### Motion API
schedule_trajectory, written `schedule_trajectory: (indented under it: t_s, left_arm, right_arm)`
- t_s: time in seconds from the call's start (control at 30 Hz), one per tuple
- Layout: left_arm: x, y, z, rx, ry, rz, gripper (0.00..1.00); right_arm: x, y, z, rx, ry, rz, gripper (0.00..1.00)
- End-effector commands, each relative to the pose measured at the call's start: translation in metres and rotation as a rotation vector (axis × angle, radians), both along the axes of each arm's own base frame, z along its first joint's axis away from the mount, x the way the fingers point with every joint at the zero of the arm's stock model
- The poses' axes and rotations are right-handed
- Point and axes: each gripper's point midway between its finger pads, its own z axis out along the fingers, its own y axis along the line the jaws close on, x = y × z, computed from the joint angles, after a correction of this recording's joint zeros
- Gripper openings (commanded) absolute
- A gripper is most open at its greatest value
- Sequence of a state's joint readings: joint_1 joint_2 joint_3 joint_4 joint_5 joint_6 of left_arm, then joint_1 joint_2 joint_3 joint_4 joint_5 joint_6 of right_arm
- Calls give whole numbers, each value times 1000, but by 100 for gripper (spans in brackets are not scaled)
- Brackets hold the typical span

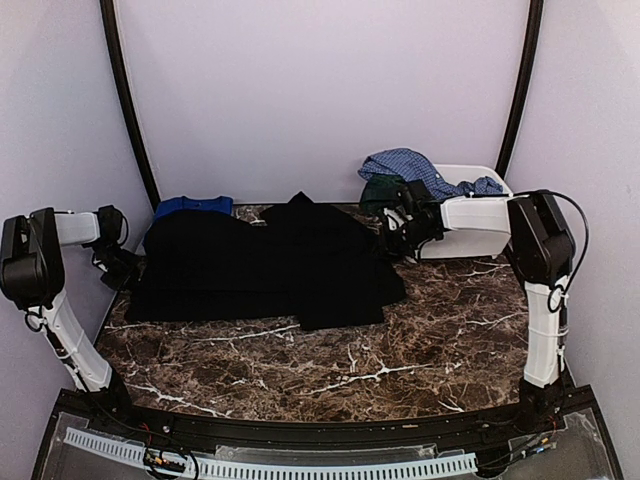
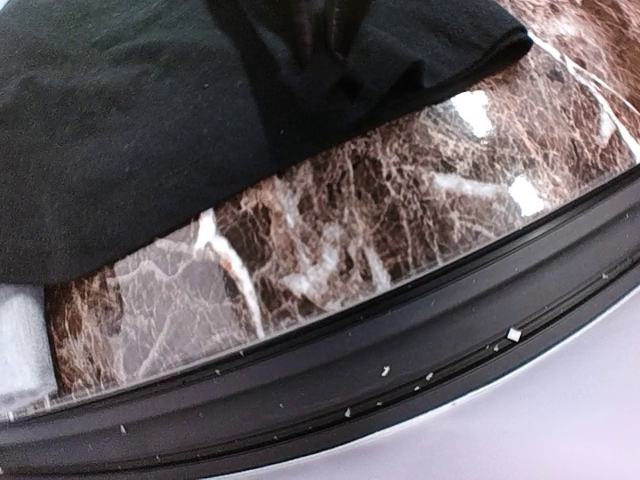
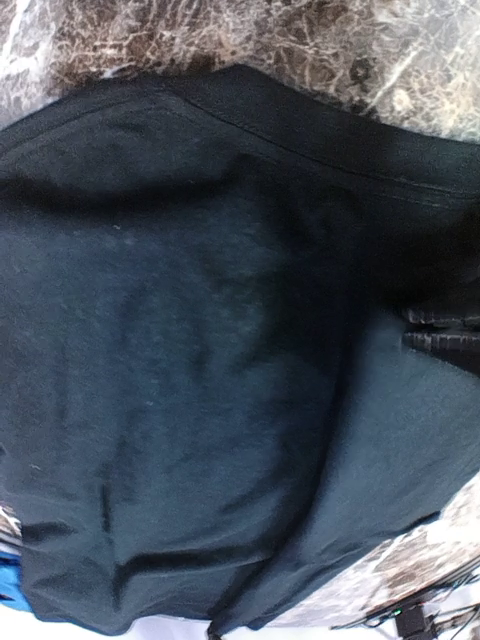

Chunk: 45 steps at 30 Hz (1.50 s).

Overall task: Fold and stack the mixed laundry pile
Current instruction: Fold the flattened T-shirt at the center of the board.

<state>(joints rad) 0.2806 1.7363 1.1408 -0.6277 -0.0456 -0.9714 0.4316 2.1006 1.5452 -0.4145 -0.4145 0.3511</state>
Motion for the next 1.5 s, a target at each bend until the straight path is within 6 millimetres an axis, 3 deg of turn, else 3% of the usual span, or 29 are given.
schedule_trajectory:
  t_s: [0.0, 0.03, 0.17, 0.23, 0.33, 0.53, 0.73, 0.9, 1.03, 1.13, 1.27, 1.47]
  left_arm:
    - [5, 12, 9, 14, -20, 26, 33]
    - [4, 12, 12, 12, -24, 26, 45]
    - [-11, 9, 38, 36, -80, 19, 72]
    - [-19, 7, 49, 42, -102, 16, 74]
    - [-34, 2, 54, 38, -99, 19, 74]
    - [-52, 1, 38, 7, -69, -9, 68]
    - [-33, -8, 33, -63, -136, -228, 73]
    - [-23, -7, 41, -11, -143, -439, 76]
    - [-17, -11, 52, -20, -221, -393, 74]
    - [-15, -19, 48, -91, -251, -334, 71]
    - [-10, -20, 47, -104, -278, -309, 70]
    - [0, -18, 47, -104, -298, -322, 69]
  right_arm:
    - [22, 2, 23, 48, -73, 4, 19]
    - [19, 3, 30, 62, -80, 10, 26]
    - [-2, 5, 65, 125, -110, 56, 48]
    - [-15, 4, 74, 136, -113, 77, 50]
    - [-31, -4, 77, 127, -116, 86, 50]
    - [-55, -21, 55, 53, -78, 97, 47]
    - [-67, -23, 42, 36, -44, 120, 46]
    - [-60, -28, 38, -13, -76, 116, 46]
    - [-52, -17, 41, 29, -45, 104, 43]
    - [-59, -3, 40, 75, -17, 114, 44]
    - [-65, 5, 24, 58, 12, 128, 45]
    - [-53, 7, 0, 19, 24, 123, 43]
